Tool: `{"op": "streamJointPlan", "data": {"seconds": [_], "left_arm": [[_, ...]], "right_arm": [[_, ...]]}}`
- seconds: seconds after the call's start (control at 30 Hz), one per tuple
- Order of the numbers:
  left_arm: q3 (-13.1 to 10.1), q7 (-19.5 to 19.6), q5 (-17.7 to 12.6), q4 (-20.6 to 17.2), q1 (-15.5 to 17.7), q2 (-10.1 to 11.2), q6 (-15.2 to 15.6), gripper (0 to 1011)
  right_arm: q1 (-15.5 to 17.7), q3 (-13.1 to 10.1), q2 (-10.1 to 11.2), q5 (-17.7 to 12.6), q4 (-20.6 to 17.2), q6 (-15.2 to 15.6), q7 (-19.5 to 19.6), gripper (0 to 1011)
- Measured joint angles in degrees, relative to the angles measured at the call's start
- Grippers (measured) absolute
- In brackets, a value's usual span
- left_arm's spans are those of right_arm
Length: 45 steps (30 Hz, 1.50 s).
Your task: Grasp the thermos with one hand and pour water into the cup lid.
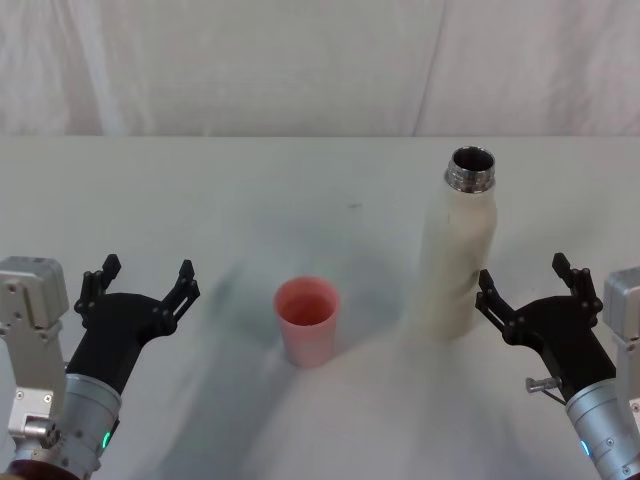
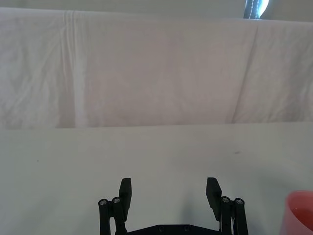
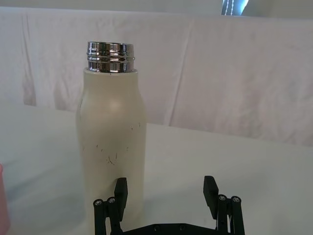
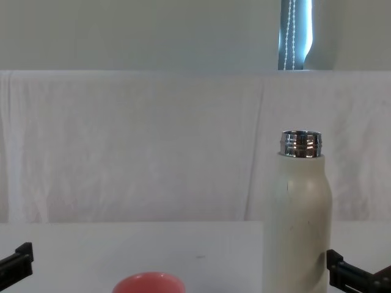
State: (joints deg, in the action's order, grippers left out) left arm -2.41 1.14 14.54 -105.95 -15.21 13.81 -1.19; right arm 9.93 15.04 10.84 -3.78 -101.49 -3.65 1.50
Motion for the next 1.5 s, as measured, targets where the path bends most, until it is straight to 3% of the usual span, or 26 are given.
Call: {"op": "streamJointPlan", "data": {"seconds": [1.5], "left_arm": [[0.0, 0.0, 0.0, 0.0, 0.0, 0.0, 0.0, 1001]], "right_arm": [[0.0, 0.0, 0.0, 0.0, 0.0, 0.0, 0.0, 1001]]}}
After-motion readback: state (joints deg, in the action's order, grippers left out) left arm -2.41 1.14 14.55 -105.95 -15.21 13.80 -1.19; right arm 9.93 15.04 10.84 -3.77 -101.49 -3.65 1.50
